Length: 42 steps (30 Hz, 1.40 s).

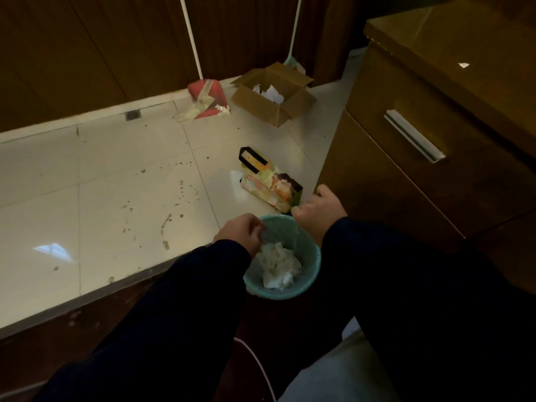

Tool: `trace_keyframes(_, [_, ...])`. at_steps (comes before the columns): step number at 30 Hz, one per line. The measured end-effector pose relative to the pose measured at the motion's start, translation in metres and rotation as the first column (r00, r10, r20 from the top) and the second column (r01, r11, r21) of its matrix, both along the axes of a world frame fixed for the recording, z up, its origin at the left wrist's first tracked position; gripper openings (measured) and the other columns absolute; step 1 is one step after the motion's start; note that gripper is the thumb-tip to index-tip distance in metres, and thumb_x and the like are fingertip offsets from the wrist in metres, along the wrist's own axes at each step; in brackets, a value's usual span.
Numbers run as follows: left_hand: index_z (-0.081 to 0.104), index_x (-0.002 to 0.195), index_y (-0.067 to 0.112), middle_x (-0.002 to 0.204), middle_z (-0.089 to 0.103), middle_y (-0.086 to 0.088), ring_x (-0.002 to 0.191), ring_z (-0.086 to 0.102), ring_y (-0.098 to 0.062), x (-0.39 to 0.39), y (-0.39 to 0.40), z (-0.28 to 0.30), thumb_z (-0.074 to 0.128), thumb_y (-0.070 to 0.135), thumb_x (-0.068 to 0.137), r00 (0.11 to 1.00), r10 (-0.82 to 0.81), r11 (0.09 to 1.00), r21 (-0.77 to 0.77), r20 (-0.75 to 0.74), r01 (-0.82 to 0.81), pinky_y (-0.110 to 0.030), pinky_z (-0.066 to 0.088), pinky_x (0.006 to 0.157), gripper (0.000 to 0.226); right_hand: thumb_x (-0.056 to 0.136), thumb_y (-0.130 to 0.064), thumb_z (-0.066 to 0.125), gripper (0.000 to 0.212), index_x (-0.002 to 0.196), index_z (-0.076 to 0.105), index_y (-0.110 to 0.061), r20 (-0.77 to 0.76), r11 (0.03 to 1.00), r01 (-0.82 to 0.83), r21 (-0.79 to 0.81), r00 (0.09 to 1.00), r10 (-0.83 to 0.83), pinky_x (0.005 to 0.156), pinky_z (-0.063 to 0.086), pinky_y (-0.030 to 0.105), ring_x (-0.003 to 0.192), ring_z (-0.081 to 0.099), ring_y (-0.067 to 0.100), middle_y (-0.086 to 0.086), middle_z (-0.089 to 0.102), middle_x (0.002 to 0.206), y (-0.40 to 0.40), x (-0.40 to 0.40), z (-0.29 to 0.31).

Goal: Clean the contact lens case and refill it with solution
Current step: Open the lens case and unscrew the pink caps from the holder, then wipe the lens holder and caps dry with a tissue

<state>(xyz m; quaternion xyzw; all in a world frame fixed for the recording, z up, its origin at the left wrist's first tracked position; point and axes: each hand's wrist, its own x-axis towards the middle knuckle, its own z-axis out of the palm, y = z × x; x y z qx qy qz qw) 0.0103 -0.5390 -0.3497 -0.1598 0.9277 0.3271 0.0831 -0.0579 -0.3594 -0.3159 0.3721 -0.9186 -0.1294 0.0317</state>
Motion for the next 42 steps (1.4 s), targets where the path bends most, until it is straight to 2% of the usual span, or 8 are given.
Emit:
trace_keyframes(6, [0.064, 0.123, 0.024, 0.109, 0.070, 0.004, 0.094, 0.066, -0.016, -0.001, 0.004, 0.016, 0.055, -0.009, 0.087, 0.999, -0.030, 0.993, 0.112, 0.033, 0.026, -0.018, 0.049, 0.066, 0.049, 0.098, -0.032, 0.062, 0.015, 0.111, 0.066, -0.030, 0.236, 0.921, 0.298, -0.251, 0.941, -0.241, 0.094, 0.038, 0.040, 0.096, 0.065, 0.021, -0.007, 0.068, 0.090, 0.002, 0.002, 0.012])
trace_keyframes(11, [0.061, 0.124, 0.026, 0.113, 0.063, 0.003, 0.102, 0.066, -0.024, -0.005, 0.026, 0.055, 0.048, -0.008, 0.090, 0.986, 0.014, 0.973, 0.230, -0.168, 0.026, -0.030, 0.050, 0.082, 0.050, 0.092, -0.034, 0.077, 0.023, 0.113, 0.074, -0.027, 0.477, 0.611, 0.517, -0.600, 0.844, -0.246, 0.089, 0.054, 0.036, 0.095, 0.064, 0.014, -0.013, 0.070, 0.089, 0.044, 0.027, 0.062])
trace_keyframes(15, [0.064, 0.116, 0.034, 0.106, 0.065, 0.011, 0.091, 0.069, -0.017, -0.008, 0.076, 0.110, 0.049, -0.011, 0.090, 0.923, -0.052, 0.900, 0.382, -0.382, 0.209, -0.036, 0.058, 0.086, 0.054, 0.085, -0.032, 0.086, 0.020, 0.103, 0.076, -0.032, 0.455, 0.391, 0.531, -0.752, 0.847, -0.275, 0.096, 0.049, 0.027, 0.096, 0.068, 0.006, -0.015, 0.076, 0.087, 0.104, 0.071, 0.114])
trace_keyframes(20, [0.062, 0.116, 0.048, 0.112, 0.072, 0.021, 0.086, 0.073, 0.001, 0.010, 0.176, 0.191, 0.057, -0.008, 0.088, 0.778, -0.329, 0.696, 0.419, -0.536, 0.583, -0.021, 0.055, 0.081, 0.063, 0.084, -0.029, 0.088, 0.022, 0.102, 0.077, -0.033, 0.391, 0.187, 0.483, -0.856, 0.839, -0.379, 0.097, 0.055, 0.034, 0.092, 0.072, 0.000, -0.018, 0.078, 0.087, 0.201, 0.138, 0.184])
trace_keyframes(24, [0.068, 0.129, 0.032, 0.114, 0.074, 0.014, 0.089, 0.072, -0.003, 0.040, 0.269, 0.240, 0.067, -0.006, 0.087, 0.573, -0.541, 0.437, 0.376, -0.616, 0.817, -0.019, 0.058, 0.076, 0.057, 0.085, -0.029, 0.088, 0.022, 0.104, 0.078, -0.031, 0.322, 0.111, 0.436, -0.893, 0.792, -0.519, 0.092, 0.058, 0.039, 0.088, 0.072, 0.004, -0.014, 0.079, 0.089, 0.287, 0.207, 0.230])
trace_keyframes(30, [0.077, 0.117, 0.021, 0.094, 0.074, 0.006, 0.066, 0.053, 0.005, 0.087, 0.414, 0.273, 0.081, 0.009, 0.088, 0.330, -0.688, 0.179, 0.289, -0.647, 0.940, -0.005, 0.041, 0.061, 0.032, 0.086, -0.034, 0.085, 0.018, 0.102, 0.076, -0.035, 0.246, 0.094, 0.431, -0.897, 0.666, -0.704, 0.078, 0.049, 0.017, 0.087, 0.068, -0.003, -0.029, 0.074, 0.095, 0.393, 0.309, 0.255])
trace_keyframes(37, [0.081, 0.103, 0.034, 0.086, 0.074, 0.013, 0.077, 0.067, -0.009, 0.112, 0.526, 0.272, 0.083, 0.028, 0.087, 0.106, -0.843, 0.105, 0.032, -0.528, 0.994, -0.021, 0.056, 0.073, 0.017, 0.083, -0.034, 0.088, 0.019, 0.097, 0.076, -0.038, 0.371, -0.034, 0.579, -0.815, 0.475, -0.798, 0.076, 0.043, 0.002, 0.090, 0.061, -0.020, -0.024, 0.074, 0.097, 0.480, 0.363, 0.236])
trace_keyframes(42, [0.079, 0.105, 0.042, 0.093, 0.070, 0.019, 0.084, 0.065, -0.009, 0.105, 0.561, 0.264, 0.079, 0.043, 0.088, 0.107, -0.915, 0.158, -0.101, -0.389, 0.982, -0.041, 0.062, 0.081, 0.017, 0.081, -0.047, 0.087, 0.017, 0.092, 0.076, -0.040, 0.463, -0.104, 0.732, -0.673, 0.308, -0.831, 0.097, 0.053, 0.037, 0.096, 0.064, -0.001, -0.022, 0.074, 0.088, 0.512, 0.347, 0.226])
